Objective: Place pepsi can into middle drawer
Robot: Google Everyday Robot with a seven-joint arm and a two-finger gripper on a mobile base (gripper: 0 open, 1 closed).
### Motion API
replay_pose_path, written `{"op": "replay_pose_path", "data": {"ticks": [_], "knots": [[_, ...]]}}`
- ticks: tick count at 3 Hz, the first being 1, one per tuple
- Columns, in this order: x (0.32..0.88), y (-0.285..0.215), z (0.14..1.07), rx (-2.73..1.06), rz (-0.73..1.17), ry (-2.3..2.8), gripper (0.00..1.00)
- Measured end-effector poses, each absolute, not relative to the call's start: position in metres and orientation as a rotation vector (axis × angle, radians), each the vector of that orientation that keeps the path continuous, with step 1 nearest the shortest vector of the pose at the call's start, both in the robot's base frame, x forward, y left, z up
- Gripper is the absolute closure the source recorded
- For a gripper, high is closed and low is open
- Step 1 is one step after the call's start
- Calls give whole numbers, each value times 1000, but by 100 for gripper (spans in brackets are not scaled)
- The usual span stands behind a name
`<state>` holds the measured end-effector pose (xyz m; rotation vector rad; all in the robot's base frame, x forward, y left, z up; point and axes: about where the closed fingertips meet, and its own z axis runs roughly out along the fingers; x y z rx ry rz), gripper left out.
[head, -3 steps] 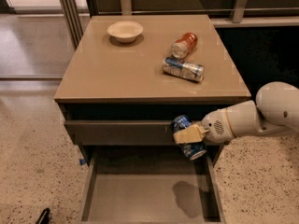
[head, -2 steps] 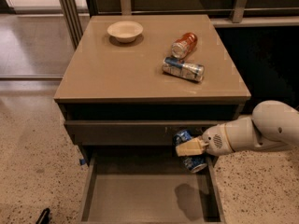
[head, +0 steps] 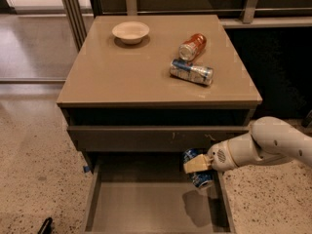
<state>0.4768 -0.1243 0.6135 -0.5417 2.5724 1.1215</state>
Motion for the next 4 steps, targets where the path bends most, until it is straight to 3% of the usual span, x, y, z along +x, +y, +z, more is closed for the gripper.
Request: {"op": "replay_pose_path", "data": {"ticks": [2,4], "knots": [[476,-123,592,-469,1106,2605,100],[474,-111,481,-206,1073,2716,100]]}}
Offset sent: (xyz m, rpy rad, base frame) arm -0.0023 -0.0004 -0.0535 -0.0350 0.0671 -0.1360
